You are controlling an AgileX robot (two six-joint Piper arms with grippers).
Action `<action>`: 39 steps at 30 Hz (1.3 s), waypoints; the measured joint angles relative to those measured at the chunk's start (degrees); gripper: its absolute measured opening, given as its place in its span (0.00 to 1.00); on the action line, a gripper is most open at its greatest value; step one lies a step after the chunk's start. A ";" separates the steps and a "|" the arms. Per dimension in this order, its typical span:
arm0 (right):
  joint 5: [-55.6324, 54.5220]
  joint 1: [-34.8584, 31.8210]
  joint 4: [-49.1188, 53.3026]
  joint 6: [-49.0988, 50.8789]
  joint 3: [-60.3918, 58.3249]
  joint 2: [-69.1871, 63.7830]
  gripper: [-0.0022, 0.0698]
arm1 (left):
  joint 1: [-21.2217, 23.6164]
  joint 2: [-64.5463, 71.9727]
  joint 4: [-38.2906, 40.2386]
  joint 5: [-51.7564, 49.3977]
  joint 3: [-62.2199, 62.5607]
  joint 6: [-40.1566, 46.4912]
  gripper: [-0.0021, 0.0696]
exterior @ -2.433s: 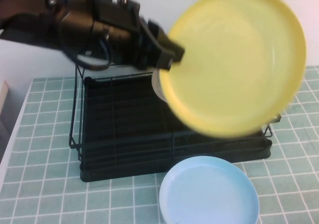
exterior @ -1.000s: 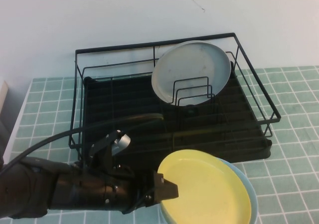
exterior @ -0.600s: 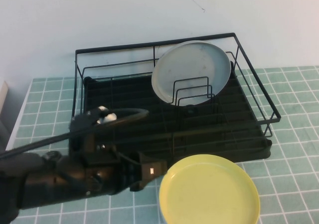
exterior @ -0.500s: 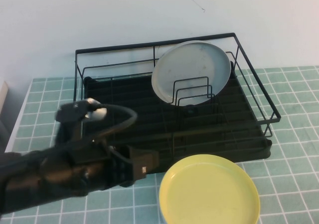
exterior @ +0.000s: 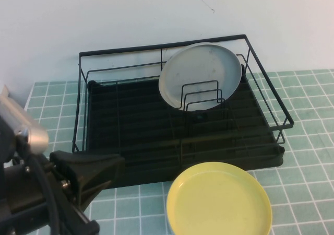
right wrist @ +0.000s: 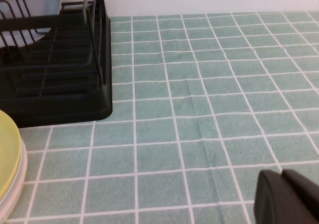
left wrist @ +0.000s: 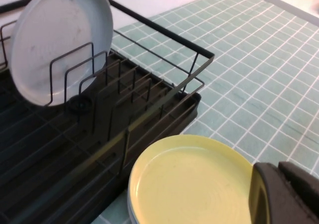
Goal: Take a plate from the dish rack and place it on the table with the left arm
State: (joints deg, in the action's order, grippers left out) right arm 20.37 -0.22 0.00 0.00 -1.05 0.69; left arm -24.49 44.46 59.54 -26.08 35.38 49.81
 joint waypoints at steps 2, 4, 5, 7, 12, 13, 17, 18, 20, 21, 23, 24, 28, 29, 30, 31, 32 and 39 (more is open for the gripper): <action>0.00 0.00 0.00 0.00 0.00 0.00 0.03 | 0.00 -0.88 -0.32 -0.55 0.00 0.11 0.03; 0.00 0.00 0.00 0.00 0.00 0.00 0.03 | 0.00 -1.21 -0.45 -1.21 0.00 0.11 0.03; 0.00 0.00 0.00 0.00 0.00 0.00 0.03 | 0.00 -1.22 -0.58 -1.48 0.00 0.11 0.03; 0.00 0.00 0.00 0.00 0.00 0.00 0.03 | 0.00 -1.31 -0.73 -2.22 0.00 0.11 0.03; 0.00 0.00 0.00 0.00 0.00 0.00 0.03 | 0.00 -1.31 -0.95 -3.40 0.00 0.21 0.03; 0.00 0.00 0.00 0.00 0.00 0.00 0.03 | 0.00 -1.31 -0.95 -3.49 0.00 0.21 0.03; 0.00 0.00 0.00 0.00 0.00 0.00 0.03 | 0.00 -1.31 -0.95 -3.62 0.00 0.21 0.03; 0.00 0.00 0.00 0.00 0.00 0.00 0.03 | 0.00 -1.31 -1.05 -3.62 0.00 0.21 0.03; 0.00 0.00 0.00 0.00 0.00 0.00 0.03 | 0.00 -1.31 -1.05 -3.62 0.00 0.36 0.03; 0.00 0.00 0.00 0.00 0.00 0.00 0.03 | 0.00 -1.31 -1.05 -3.62 0.00 0.36 0.03; 0.00 0.00 0.00 0.00 0.00 0.00 0.03 | 0.00 -1.31 -1.16 -3.73 0.00 0.25 0.03; 0.00 0.00 0.00 0.00 0.00 0.00 0.03 | 0.00 -1.31 -1.16 -3.57 -0.27 0.12 0.03; 0.00 0.00 0.00 0.00 0.00 0.00 0.03 | 0.00 -4.28 -5.17 -3.66 -2.36 -0.11 0.03; 0.00 0.00 0.00 0.00 0.00 0.00 0.03 | 0.00 -5.53 -7.55 -3.97 -2.56 -1.28 0.03; 0.00 0.00 0.00 0.00 0.00 0.00 0.03 | 0.00 -6.63 -9.88 -4.07 -2.88 -2.58 0.03; 0.00 0.00 0.00 0.00 0.00 0.00 0.03 | 0.00 -8.09 -13.09 -4.07 -3.48 -4.80 0.03; 0.00 0.00 0.00 0.00 0.00 0.00 0.03 | 0.00 -9.69 -16.59 -3.54 -4.22 -7.84 0.02; 0.00 0.00 0.00 0.00 0.00 0.00 0.03 | 0.00 -21.05 -40.47 10.12 -17.28 -32.41 0.03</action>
State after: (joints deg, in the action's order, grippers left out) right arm 20.37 -0.22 0.00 0.00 -1.05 0.69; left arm -24.49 23.41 19.07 -15.96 18.10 17.40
